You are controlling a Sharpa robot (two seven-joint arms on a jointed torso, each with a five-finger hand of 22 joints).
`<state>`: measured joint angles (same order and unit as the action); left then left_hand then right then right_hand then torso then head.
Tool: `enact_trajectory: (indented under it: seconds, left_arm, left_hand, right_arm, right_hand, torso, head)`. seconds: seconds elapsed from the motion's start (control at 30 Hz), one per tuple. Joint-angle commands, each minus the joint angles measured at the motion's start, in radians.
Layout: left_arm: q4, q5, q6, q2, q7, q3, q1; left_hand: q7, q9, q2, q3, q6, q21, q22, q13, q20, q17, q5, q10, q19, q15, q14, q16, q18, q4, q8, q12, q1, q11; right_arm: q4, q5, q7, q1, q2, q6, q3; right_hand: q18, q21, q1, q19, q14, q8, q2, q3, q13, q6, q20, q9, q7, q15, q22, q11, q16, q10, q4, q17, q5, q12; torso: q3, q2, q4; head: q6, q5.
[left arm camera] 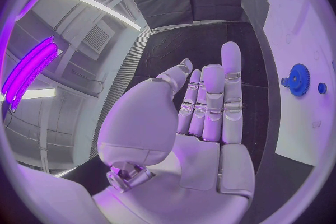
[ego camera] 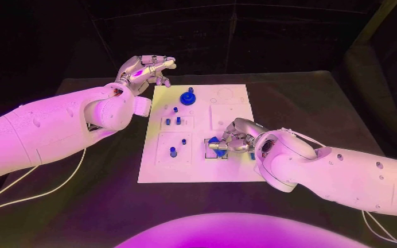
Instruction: Assemble the parts on the task board
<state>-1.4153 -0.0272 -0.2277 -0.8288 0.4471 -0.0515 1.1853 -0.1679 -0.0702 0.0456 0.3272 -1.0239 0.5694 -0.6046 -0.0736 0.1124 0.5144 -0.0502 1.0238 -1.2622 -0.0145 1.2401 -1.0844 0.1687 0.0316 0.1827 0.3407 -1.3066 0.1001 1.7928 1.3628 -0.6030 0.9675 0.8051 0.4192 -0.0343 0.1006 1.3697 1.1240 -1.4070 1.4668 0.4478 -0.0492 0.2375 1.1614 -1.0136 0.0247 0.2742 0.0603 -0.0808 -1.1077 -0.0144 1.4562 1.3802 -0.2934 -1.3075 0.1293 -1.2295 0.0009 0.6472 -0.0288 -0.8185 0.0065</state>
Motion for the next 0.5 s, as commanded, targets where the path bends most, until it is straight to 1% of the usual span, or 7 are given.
enact_trajectory:
  seconds: [0.03,0.07,0.1,0.23,0.5]
  left_arm:
    - [-0.001,-0.001,0.015,0.002,0.002,0.000,0.001]
    - [-0.001,-0.001,0.015,0.002,0.002,0.000,0.001]
    - [-0.001,-0.001,0.015,0.002,0.002,0.000,0.001]
    - [-0.001,-0.001,0.015,0.002,0.002,0.000,0.001]
    - [-0.001,-0.001,0.015,0.002,0.001,0.000,0.001]
  left_hand:
    - [0.003,0.001,-0.003,-0.005,0.007,-0.006,0.001,0.002,0.000,-0.002,-0.002,-0.010,0.003,0.000,-0.010,0.004,0.014,-0.001,0.004,0.005,-0.001,0.000]
    - [0.003,0.001,-0.003,-0.005,0.007,-0.006,0.001,0.002,0.000,-0.002,-0.002,-0.010,0.003,0.000,-0.010,0.004,0.014,-0.001,0.004,0.005,-0.001,0.000]
    - [0.003,0.001,-0.003,-0.005,0.007,-0.006,0.001,0.002,0.000,-0.002,-0.002,-0.010,0.003,0.000,-0.010,0.004,0.014,-0.001,0.004,0.005,-0.001,0.000]
    - [0.003,0.001,-0.003,-0.005,0.007,-0.006,0.001,0.002,0.000,-0.002,-0.002,-0.010,0.003,0.000,-0.010,0.004,0.014,-0.001,0.004,0.005,-0.001,0.000]
    - [0.003,0.001,-0.003,-0.005,0.007,-0.006,0.001,0.002,0.000,-0.002,-0.002,-0.010,0.003,0.000,-0.010,0.004,0.014,-0.001,0.004,0.005,-0.001,0.000]
  right_arm:
    - [-0.003,0.002,-0.009,0.002,-0.005,-0.006,0.000]
    - [-0.003,0.003,-0.009,0.002,-0.006,-0.006,0.001]
    - [-0.004,0.003,-0.009,0.002,-0.007,-0.006,0.001]
    - [-0.004,0.003,-0.006,0.002,-0.011,-0.006,0.001]
    - [0.001,0.003,0.000,0.002,-0.015,-0.014,0.001]
  right_hand:
    - [-0.014,-0.007,-0.036,0.007,0.056,-0.007,-0.031,-0.022,-0.035,0.015,0.003,0.002,0.002,0.000,0.005,0.001,-0.008,-0.023,-0.002,-0.015,-0.049,0.036]
    - [-0.013,-0.009,-0.047,0.008,0.056,-0.008,-0.043,-0.032,-0.045,0.018,0.004,0.003,0.004,0.002,0.007,0.002,-0.010,-0.028,-0.003,-0.014,-0.057,0.046]
    - [-0.013,-0.009,-0.052,0.009,0.055,-0.008,-0.050,-0.038,-0.050,0.019,0.005,0.004,0.004,0.002,0.008,0.003,-0.011,-0.031,-0.003,-0.012,-0.060,0.052]
    - [-0.013,-0.010,-0.060,0.010,0.055,-0.008,-0.059,-0.045,-0.057,0.021,0.006,0.005,0.005,0.003,0.010,0.004,-0.013,-0.034,-0.003,-0.010,-0.064,0.059]
    - [-0.013,-0.009,-0.075,0.009,0.056,-0.005,-0.066,-0.054,-0.055,0.018,0.006,0.007,0.004,0.003,0.006,0.003,-0.013,-0.032,-0.004,-0.012,-0.068,0.060]
  torso:
    - [0.0001,-0.001,-0.0007]
    - [0.0001,-0.001,-0.0007]
    - [0.0002,0.000,-0.0012]
    - [-0.0001,0.000,-0.0005]
    - [0.0002,0.000,-0.0008]
  head:
    - [-0.001,-0.001]
    - [-0.001,-0.001]
    - [-0.002,0.000]
    - [-0.001,0.000]
    - [0.000,0.003]
